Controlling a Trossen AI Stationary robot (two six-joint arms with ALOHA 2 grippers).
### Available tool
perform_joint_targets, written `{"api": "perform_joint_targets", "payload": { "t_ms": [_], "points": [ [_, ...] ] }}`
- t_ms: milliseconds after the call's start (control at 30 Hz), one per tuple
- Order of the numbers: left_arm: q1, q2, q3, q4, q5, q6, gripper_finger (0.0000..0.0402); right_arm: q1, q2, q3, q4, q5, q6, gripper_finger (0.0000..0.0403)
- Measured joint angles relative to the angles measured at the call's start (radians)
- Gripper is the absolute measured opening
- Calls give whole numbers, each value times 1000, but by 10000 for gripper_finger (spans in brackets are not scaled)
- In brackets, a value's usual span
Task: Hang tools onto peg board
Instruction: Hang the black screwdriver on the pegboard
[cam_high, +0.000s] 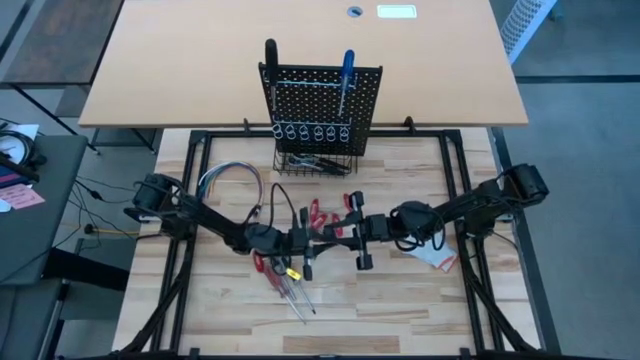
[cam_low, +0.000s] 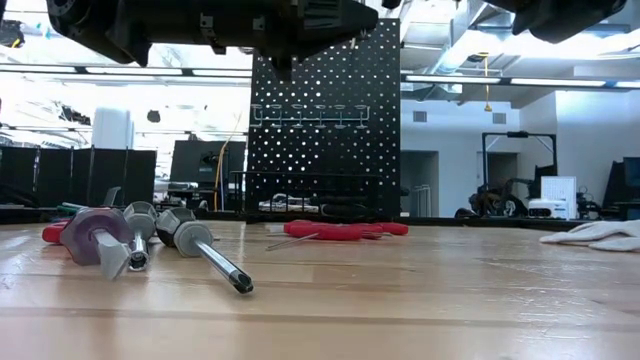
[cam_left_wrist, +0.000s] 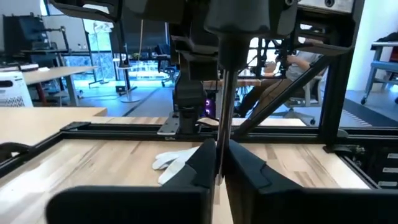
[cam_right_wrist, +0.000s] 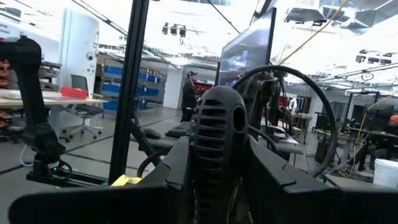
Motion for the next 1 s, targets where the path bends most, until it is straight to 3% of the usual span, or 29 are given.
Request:
{"api": "perform_joint_targets", "payload": {
  "t_ms": [267, 367, 533, 667, 833, 1000],
  "points": [
    [-15, -74, 0, -198, -106, -42, 5, -15, -31, 1, -97, 16, -5, 222],
    [-12, -135, 0, -327, -174, -60, 4, -17, -123, 1, -216, 99, -6, 251],
    [30, -269, 0, -525, -264, -90, 3, -7, -282, 1, -451, 198, -2, 260],
    [103, -378, 0, -602, -278, -87, 2, 23, -352, 1, -542, 225, 40, 259],
    [243, -500, 44, -722, -284, -57, 2, 75, -342, -1, -661, 228, 133, 260],
    [383, -533, 203, -924, -279, 2, 2, 130, -248, -1, -707, 244, 218, 260]
  ]
}}
